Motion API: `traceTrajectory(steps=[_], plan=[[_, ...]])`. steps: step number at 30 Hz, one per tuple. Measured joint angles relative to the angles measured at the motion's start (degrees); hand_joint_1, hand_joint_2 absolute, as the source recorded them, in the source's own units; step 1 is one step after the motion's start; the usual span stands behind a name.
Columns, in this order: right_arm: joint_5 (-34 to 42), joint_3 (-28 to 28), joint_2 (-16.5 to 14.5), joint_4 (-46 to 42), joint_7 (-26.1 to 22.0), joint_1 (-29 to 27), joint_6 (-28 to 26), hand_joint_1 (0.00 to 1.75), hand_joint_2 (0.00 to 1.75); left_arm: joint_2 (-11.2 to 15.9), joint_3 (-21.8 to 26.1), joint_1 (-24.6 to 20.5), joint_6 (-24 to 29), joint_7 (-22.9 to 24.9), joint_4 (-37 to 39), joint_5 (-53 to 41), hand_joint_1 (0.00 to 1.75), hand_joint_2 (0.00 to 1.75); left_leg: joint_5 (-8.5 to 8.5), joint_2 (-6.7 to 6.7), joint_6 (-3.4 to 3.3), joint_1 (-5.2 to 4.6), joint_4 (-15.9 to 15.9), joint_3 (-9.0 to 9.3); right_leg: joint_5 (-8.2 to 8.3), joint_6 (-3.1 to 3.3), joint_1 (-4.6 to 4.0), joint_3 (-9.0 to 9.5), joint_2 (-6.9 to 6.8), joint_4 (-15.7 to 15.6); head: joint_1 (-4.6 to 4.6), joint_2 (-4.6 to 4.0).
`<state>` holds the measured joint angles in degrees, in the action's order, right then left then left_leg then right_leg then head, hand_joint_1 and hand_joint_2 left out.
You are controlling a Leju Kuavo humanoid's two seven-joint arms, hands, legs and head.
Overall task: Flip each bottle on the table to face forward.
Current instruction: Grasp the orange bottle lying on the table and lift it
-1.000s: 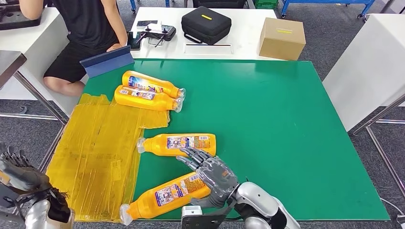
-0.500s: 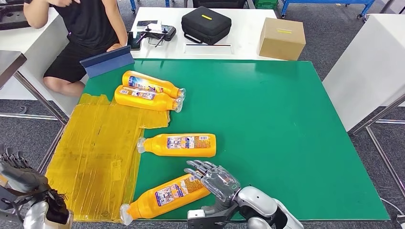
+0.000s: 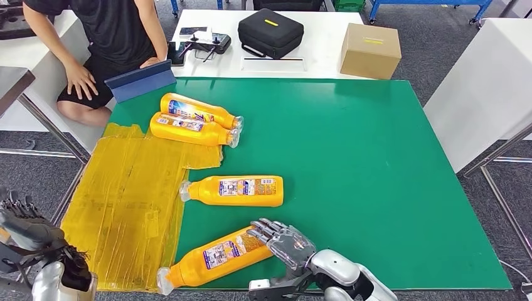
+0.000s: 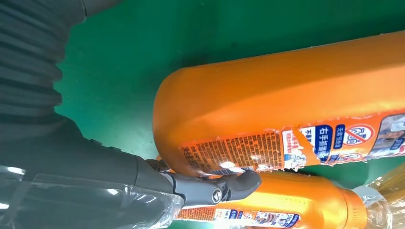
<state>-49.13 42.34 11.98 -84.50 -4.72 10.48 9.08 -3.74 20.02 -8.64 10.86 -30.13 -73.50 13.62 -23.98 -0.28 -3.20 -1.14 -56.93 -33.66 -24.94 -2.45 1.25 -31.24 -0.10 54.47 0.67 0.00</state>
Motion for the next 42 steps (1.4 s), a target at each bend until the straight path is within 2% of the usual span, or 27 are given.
traceTrajectory(steps=[12, 30, 32, 34, 36, 42], plan=[[-3.3, 1.5, -2.4, 4.0, -0.1, 2.8, -2.3, 0.0, 1.75, 0.0, 0.0, -0.3, -0.6, -0.7, 0.8, 0.2, 0.0, 0.0, 0.01, 0.0, 0.0, 0.0, 0.0, 0.06, 0.0, 0.0, 0.0, 0.08, 0.0, 0.0, -0.01, 0.0], [-6.1, 2.9, -6.9, 8.9, -0.9, 5.3, -1.8, 0.0, 1.75, -0.3, 0.6, -0.2, -1.1, -0.9, 1.2, 0.3, 0.0, 0.0, 0.01, -0.01, -0.01, 0.0, 0.0, 0.06, 0.0, 0.0, 0.01, 0.08, 0.0, 0.0, 0.01, 0.0], [-6.0, 3.2, -7.2, 10.3, -1.2, 6.1, -1.9, 0.27, 1.75, -0.4, 0.6, -0.2, -1.1, -0.9, 1.2, 0.3, 0.0, 0.0, 0.02, -0.01, -0.02, 0.0, 0.0, 0.06, 0.0, 0.0, 0.01, 0.09, 0.0, 0.0, 0.01, 0.0], [-6.0, 3.5, -7.3, 11.6, -1.4, 6.8, -2.0, 1.13, 1.75, -0.4, 0.7, -0.2, -1.1, -0.9, 1.2, 0.3, 0.0, 0.0, 0.02, -0.01, -0.02, 0.0, 0.0, 0.06, 0.0, 0.0, 0.01, 0.09, 0.0, 0.0, 0.0, 0.0], [-5.8, 3.9, -7.2, 12.8, -1.5, 7.6, -2.0, 1.74, 1.75, -0.5, 0.7, -0.2, -1.2, -1.0, 1.2, 0.3, 0.0, 0.0, 0.02, 0.0, -0.02, 0.0, 0.0, 0.08, 0.0, 0.0, 0.01, 0.09, 0.01, 0.0, 0.01, 0.0], [-4.5, 4.8, -7.0, 15.8, -1.9, 9.5, -2.1, 1.75, 1.75, -0.5, 0.7, -0.3, -1.2, -1.1, 1.4, 0.6, 0.0, 0.0, 0.01, 0.04, -0.02, 0.01, 0.0, 0.23, 0.0, 0.01, 0.0, 0.14, 0.02, 0.0, -0.02, 0.0]])
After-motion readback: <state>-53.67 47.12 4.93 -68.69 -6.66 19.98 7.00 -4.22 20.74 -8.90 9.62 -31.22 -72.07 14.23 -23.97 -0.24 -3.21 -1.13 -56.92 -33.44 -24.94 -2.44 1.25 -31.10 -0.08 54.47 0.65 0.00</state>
